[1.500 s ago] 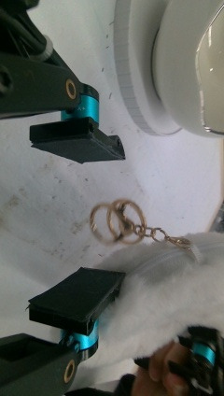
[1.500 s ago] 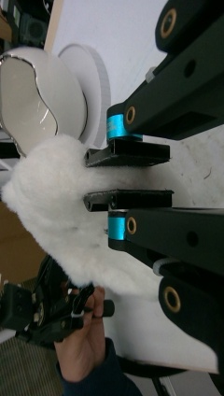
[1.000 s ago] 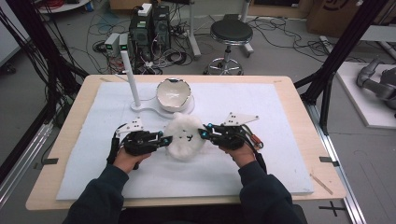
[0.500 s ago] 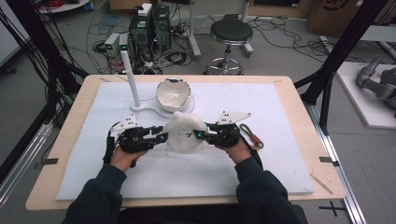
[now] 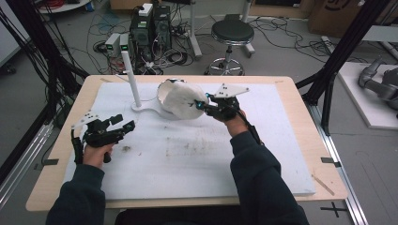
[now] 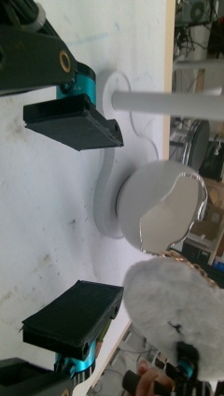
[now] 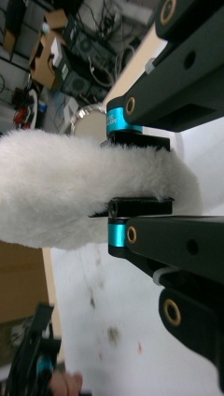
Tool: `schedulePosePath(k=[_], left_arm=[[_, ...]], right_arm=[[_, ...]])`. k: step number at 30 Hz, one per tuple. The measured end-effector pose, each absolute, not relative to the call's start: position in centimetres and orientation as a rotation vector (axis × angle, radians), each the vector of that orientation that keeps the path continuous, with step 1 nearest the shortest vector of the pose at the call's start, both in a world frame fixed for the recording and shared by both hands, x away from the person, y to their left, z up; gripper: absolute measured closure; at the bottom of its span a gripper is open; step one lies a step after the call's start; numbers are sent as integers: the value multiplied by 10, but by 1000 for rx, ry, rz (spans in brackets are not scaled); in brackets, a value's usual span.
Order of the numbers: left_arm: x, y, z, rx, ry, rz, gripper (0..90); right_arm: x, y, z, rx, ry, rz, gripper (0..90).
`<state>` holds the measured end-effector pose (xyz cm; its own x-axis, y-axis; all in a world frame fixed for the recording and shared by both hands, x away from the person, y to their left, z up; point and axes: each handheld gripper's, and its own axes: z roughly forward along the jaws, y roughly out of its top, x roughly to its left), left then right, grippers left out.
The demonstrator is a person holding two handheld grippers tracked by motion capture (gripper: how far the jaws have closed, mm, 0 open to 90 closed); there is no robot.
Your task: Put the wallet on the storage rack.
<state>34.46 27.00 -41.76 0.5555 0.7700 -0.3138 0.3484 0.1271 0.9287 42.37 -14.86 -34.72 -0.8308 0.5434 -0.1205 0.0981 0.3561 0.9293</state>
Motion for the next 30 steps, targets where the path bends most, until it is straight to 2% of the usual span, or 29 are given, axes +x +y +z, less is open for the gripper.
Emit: schedulePosePath(k=[3,13,30], left_arm=[[345,275,-420,1459,1030,400,238],[345,277,-422,1452,1032,386,247],[345,279,-424,1442,1045,386,256]], right_arm=[[445,-141,-332,545,2196,1445,749],[481,-111,-314,370,2195,1253,748],[502,-74,-353,234,2301,960,749]])
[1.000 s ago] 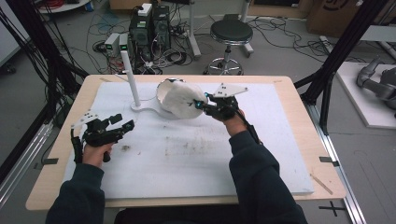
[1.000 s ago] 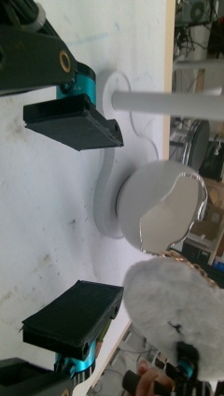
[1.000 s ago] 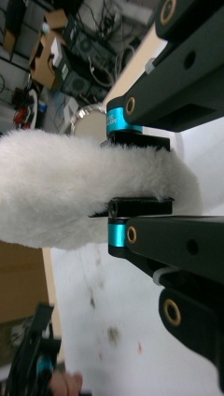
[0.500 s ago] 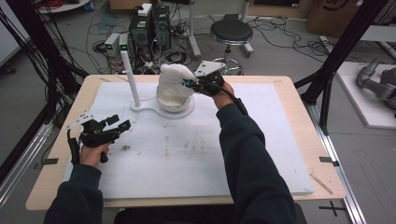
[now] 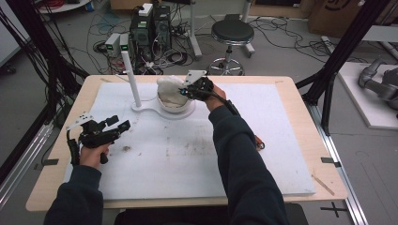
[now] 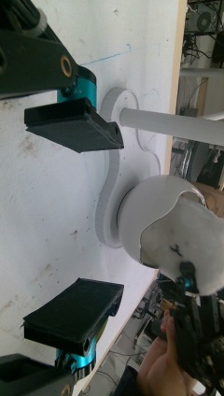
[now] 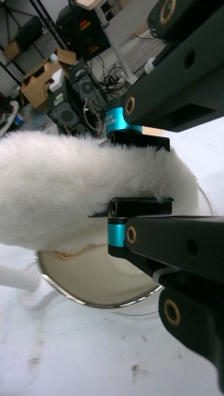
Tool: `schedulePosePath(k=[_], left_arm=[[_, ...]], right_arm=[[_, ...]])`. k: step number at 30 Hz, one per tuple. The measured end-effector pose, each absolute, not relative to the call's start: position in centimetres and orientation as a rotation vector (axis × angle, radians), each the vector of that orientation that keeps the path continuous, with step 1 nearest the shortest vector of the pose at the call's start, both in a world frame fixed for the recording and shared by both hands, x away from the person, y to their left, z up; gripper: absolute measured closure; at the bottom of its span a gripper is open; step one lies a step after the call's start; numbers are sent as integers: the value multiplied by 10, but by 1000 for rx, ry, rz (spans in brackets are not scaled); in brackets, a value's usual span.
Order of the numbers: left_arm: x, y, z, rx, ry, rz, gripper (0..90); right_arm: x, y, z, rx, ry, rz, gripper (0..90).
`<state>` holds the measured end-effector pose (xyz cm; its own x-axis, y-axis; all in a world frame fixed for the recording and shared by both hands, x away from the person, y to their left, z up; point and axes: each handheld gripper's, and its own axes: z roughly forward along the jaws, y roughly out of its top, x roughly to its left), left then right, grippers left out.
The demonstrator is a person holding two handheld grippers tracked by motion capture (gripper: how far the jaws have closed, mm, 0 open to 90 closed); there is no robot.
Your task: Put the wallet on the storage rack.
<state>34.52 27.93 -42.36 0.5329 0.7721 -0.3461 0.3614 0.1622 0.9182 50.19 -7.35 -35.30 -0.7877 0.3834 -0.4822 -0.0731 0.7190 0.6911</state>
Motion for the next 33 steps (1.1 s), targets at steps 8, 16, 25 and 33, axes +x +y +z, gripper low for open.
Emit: schedulePosePath(k=[8,16,25,33], left_arm=[[345,280,-424,1438,1048,385,256],[345,278,-424,1450,1043,377,259],[345,278,-425,1455,1043,381,261],[345,281,-424,1448,1068,478,210]], right_arm=[[503,-78,-355,446,2361,1158,547],[496,-98,-343,516,2346,1381,810],[483,-107,-350,594,2356,1290,577],[451,-165,-343,838,2234,1329,337]])
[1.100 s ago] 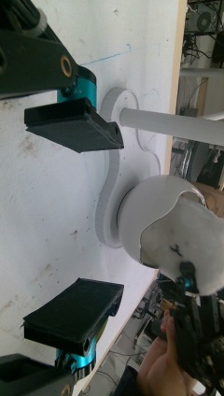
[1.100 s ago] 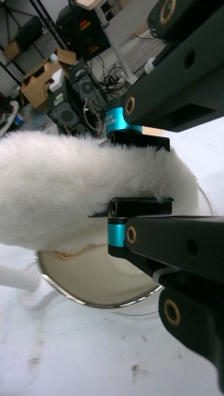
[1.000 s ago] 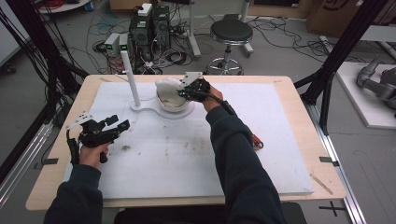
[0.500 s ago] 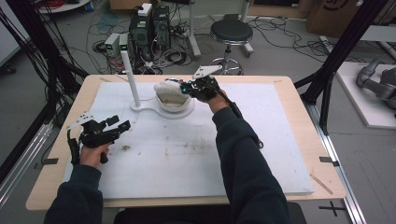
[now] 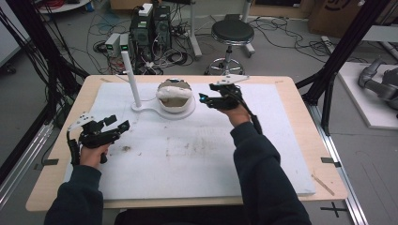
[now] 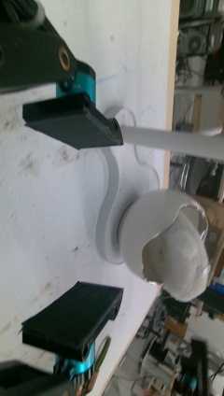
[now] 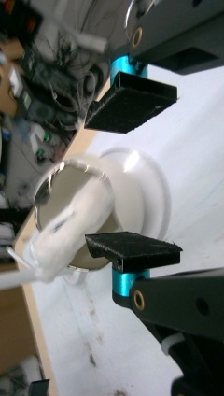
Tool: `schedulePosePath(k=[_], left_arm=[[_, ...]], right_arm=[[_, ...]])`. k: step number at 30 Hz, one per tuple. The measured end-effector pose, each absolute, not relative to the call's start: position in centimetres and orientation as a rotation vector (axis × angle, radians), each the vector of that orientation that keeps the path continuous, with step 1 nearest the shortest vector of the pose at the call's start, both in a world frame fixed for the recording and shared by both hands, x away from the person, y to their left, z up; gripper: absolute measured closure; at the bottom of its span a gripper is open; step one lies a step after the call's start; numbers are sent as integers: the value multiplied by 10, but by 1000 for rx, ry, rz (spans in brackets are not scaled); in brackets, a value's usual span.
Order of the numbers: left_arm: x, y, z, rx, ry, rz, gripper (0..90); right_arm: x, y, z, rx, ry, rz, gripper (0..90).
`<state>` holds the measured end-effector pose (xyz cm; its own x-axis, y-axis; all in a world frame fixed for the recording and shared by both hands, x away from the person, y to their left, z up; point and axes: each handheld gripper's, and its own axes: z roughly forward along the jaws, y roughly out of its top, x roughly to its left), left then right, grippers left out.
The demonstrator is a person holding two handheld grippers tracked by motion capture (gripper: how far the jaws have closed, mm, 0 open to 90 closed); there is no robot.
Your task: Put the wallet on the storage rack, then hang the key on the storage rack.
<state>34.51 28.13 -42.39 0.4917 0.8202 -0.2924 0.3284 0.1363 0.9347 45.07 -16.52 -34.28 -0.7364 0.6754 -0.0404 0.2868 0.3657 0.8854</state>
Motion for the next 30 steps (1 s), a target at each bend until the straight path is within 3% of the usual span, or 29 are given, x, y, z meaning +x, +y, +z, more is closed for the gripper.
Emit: schedulePosePath(k=[1,7,20,27,30], left_arm=[[345,282,-424,1438,1069,490,178],[345,280,-423,1471,1065,505,170],[343,273,-423,1512,1054,498,175],[342,273,-423,1504,1061,487,175],[341,273,-424,1508,1067,484,181]], right_arm=[[446,-173,-343,884,2223,1308,294],[416,-219,-360,962,2228,1222,254],[375,-281,-393,1128,2152,1161,254],[370,-310,-413,1259,2115,1098,276],[370,-321,-415,1319,2070,1042,348]])
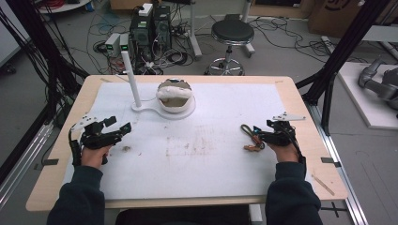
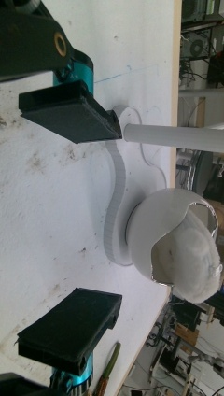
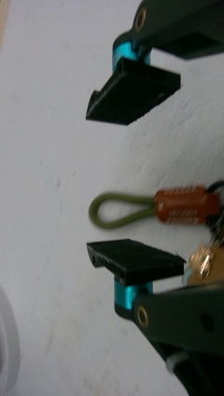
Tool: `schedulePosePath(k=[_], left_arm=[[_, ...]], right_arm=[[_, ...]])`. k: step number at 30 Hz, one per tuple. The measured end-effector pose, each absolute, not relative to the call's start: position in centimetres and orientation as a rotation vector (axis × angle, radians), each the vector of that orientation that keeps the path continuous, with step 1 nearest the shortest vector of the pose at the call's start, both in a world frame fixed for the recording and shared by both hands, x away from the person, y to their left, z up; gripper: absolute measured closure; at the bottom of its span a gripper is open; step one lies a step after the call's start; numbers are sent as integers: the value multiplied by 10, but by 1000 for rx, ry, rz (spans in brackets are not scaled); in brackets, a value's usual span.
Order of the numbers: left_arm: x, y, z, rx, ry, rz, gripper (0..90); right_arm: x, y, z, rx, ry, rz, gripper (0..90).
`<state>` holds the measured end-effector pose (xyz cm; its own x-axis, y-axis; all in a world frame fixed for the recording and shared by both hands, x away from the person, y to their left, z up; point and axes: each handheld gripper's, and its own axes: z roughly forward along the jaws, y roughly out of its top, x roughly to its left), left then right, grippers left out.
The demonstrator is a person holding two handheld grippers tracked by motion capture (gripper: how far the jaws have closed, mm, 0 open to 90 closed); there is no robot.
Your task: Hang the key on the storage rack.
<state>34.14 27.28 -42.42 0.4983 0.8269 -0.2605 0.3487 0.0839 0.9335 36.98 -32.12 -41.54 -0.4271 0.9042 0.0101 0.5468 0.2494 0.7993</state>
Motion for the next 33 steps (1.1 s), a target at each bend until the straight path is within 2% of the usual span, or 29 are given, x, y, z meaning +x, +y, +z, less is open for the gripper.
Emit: schedulePosePath(k=[5,8,15,16,17,18,20,26,30,33], left_arm=[[341,272,-425,1526,1073,485,185],[339,271,-425,1530,1074,482,189],[338,267,-426,1546,1066,476,196],[338,266,-426,1545,1066,471,196],[338,266,-426,1548,1068,470,197],[339,267,-427,1549,1067,470,197],[339,267,-427,1550,1071,467,202],[340,266,-427,1544,1073,455,240],[337,262,-423,1499,1054,436,362],[337,251,-418,1468,1027,381,380]], right_arm=[[371,-338,-421,1337,2086,986,477],[374,-340,-430,1393,2168,993,494],[375,-323,-444,1284,2359,921,493],[373,-319,-443,1232,2371,868,537],[372,-317,-441,1216,2392,866,632],[372,-315,-439,1206,2410,851,684],[371,-310,-437,1187,2413,800,712],[371,-309,-432,1236,2359,944,726],[364,-299,-419,1128,2284,1122,725],[356,-280,-410,1023,2232,1178,724]])
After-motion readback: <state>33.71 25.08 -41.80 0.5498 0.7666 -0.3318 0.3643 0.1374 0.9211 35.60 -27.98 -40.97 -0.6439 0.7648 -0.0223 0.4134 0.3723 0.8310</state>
